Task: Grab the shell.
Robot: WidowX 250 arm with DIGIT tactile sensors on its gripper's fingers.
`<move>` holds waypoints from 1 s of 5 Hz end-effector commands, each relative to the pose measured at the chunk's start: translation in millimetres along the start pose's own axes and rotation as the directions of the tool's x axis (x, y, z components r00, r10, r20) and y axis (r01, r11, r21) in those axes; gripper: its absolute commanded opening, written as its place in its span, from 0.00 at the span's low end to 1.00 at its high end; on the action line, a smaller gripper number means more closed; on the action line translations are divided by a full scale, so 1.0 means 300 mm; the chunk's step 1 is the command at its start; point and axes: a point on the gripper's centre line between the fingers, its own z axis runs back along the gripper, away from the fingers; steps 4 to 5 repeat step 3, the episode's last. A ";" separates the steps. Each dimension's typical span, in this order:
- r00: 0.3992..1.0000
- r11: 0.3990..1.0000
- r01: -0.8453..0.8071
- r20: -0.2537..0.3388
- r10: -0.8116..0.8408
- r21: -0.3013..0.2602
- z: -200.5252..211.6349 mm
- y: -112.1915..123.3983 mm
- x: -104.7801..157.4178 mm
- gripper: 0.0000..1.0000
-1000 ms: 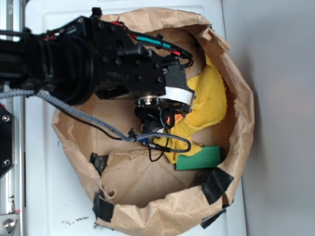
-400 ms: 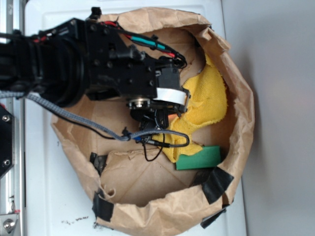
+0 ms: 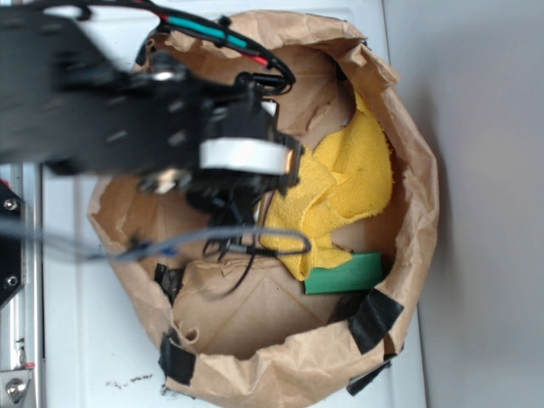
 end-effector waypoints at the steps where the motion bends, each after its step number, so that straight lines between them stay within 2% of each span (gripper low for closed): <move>1: 0.996 0.995 -0.084 0.005 0.084 0.057 0.168 -0.019 0.065 0.00; 2: 0.995 0.994 -0.099 -0.009 0.100 0.053 0.178 -0.014 0.059 0.00; 3: 0.994 0.982 -0.072 -0.065 0.084 0.172 0.161 -0.019 0.043 1.00; 5: 0.994 0.982 -0.072 -0.065 0.084 0.172 0.161 -0.019 0.043 1.00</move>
